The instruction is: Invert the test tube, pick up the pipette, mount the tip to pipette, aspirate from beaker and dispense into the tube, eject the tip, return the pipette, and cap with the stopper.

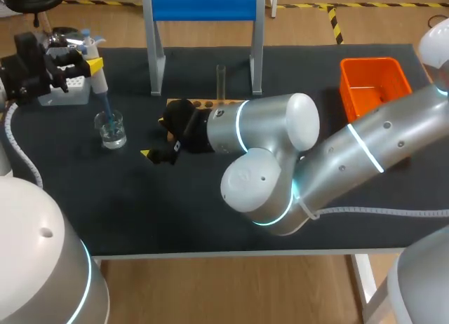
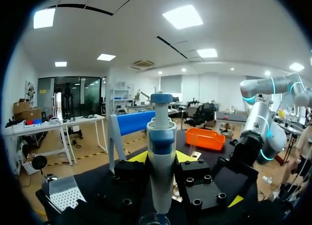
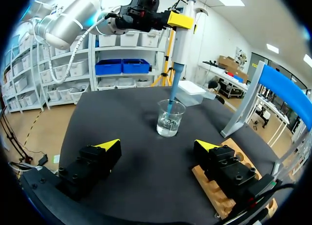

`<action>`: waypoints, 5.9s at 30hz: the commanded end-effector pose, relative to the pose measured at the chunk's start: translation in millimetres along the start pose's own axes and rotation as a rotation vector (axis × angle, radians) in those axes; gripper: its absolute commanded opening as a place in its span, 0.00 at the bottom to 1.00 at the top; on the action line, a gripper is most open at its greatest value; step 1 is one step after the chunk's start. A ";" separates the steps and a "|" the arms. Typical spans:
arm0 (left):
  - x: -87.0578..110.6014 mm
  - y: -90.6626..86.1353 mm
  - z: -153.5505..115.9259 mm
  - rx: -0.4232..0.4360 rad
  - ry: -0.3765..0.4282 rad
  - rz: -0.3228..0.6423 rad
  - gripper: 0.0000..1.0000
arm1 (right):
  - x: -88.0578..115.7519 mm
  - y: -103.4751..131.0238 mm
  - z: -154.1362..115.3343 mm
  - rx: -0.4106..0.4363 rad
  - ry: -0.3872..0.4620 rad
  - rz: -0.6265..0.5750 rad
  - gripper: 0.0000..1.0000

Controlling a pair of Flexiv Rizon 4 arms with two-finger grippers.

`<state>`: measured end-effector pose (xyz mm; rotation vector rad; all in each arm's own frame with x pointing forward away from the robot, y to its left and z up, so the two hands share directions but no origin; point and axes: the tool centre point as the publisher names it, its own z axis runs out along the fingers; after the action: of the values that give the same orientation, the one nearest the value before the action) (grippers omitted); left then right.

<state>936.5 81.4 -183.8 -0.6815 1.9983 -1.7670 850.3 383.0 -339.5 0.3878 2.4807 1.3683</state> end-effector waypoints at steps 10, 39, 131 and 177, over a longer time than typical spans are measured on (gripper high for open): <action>-3.1 6.7 0.3 0.007 -0.006 -0.011 0.00 | -1.1 -0.3 -2.1 0.000 0.004 0.000 1.00; 2.0 8.6 -1.8 0.018 -0.018 0.060 0.00 | -1.1 -0.3 -2.1 0.000 0.004 0.000 1.00; 7.4 6.4 -2.5 0.030 -0.027 0.057 0.00 | -40.8 129.2 -132.6 -0.328 0.433 -0.287 1.00; 7.4 6.4 -2.5 0.030 -0.027 0.057 0.00 | -54.9 231.1 -76.1 -0.528 0.773 -0.103 0.00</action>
<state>928.7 80.8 -189.6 -0.6261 1.9543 -1.7462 888.0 412.2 -95.4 -0.3203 2.3830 2.3108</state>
